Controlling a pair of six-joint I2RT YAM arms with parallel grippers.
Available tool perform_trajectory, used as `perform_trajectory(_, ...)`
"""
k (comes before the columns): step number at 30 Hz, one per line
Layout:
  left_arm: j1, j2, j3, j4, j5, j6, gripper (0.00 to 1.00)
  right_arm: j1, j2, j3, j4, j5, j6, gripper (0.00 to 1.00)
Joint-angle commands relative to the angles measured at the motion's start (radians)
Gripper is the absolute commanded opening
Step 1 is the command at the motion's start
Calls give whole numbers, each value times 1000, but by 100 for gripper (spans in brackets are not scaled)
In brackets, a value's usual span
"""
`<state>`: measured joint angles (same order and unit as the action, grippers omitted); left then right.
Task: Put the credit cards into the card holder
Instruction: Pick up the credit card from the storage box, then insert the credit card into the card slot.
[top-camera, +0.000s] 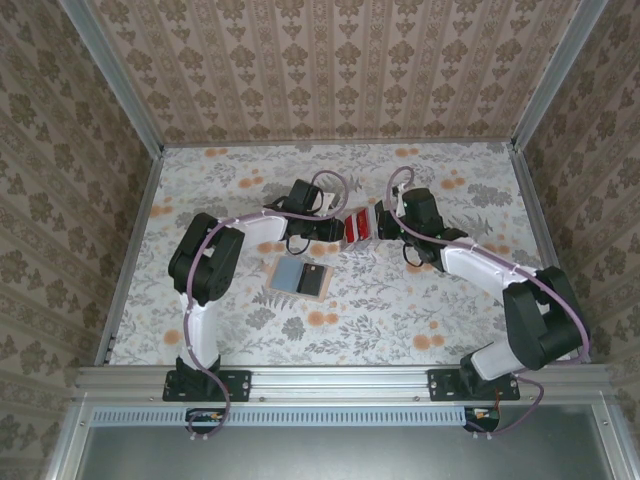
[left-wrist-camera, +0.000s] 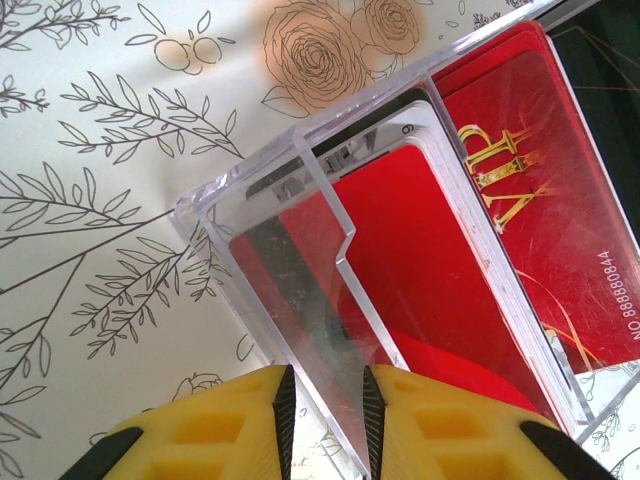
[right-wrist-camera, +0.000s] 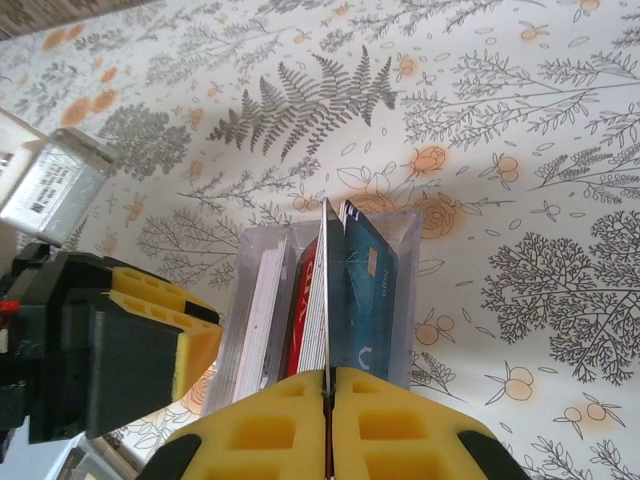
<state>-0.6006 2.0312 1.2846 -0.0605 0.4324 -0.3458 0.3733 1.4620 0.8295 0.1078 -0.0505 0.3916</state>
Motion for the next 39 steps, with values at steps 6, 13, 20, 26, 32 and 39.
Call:
perform_trajectory(6,-8,-22,-11,-31,-25,16,28,15,-134,-87,154,-2,-8,9)
perform_trajectory(13,5,-98,-48,-9,-35,16,28,17,-194,-128,212,-42,-13,9)
perform_trajectory(20,65,-253,-139,-36,-72,-6,28,50,-152,-22,116,-161,3,10)
perform_trajectory(26,110,-413,-328,-98,-121,-5,29,118,-155,12,82,-268,161,10)
perform_trajectory(32,130,-504,-436,-211,-262,2,29,258,-103,-78,191,-237,392,10)
perform_trajectory(39,185,-517,-497,-274,-357,-21,29,373,109,-160,426,-190,627,10)
